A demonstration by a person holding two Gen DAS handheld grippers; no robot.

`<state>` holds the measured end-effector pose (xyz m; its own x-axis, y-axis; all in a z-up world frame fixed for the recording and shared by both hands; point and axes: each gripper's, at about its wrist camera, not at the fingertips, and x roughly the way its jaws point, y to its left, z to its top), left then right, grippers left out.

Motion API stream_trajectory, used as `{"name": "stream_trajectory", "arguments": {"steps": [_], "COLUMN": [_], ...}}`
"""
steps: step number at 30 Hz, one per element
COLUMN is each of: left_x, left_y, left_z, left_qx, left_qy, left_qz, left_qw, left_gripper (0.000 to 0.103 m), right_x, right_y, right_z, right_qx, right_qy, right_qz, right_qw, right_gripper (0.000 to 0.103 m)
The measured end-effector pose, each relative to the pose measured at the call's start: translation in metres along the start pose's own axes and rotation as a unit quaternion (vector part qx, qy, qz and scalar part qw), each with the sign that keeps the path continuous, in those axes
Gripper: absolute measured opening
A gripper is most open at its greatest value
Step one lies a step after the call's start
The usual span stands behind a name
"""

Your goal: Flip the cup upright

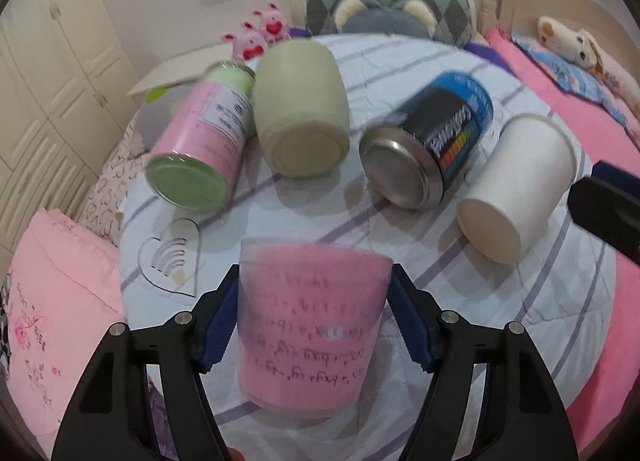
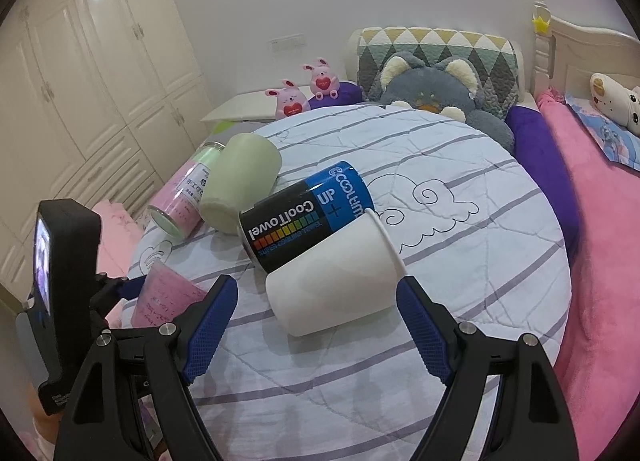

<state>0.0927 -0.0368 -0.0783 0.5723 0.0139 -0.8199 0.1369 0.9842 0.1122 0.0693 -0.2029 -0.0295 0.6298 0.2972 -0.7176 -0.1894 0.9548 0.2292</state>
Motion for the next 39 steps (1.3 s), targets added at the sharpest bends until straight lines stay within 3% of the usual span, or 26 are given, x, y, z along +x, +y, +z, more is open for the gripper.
{"name": "stream_trajectory", "arguments": {"steps": [11,25,30,39], "left_x": [-0.031,-0.017,-0.024,-0.006], "left_y": [0.013,0.012,0.012,0.023], "left_z": [0.013,0.007,0.007,-0.002], "left_qx": [-0.041,-0.048,-0.048,-0.064], "left_qy": [-0.088,-0.070,-0.080,-0.046], "left_qz": [-0.020,-0.030,-0.031,-0.030], "left_qw": [0.9951,0.9959,0.9951,0.9965], "left_gripper": [0.070,0.070,0.070,0.070], "right_x": [-0.012,-0.012,-0.012,-0.006], "right_y": [0.011,0.011,0.013,0.019], "right_z": [0.000,-0.001,-0.001,-0.001], "right_qx": [-0.011,-0.010,-0.012,-0.016], "right_qy": [-0.015,-0.012,-0.012,-0.002], "right_qz": [0.000,-0.003,-0.003,0.001], "right_qw": [1.000,1.000,1.000,1.000], "right_gripper": [0.083,0.083,0.083,0.083]}}
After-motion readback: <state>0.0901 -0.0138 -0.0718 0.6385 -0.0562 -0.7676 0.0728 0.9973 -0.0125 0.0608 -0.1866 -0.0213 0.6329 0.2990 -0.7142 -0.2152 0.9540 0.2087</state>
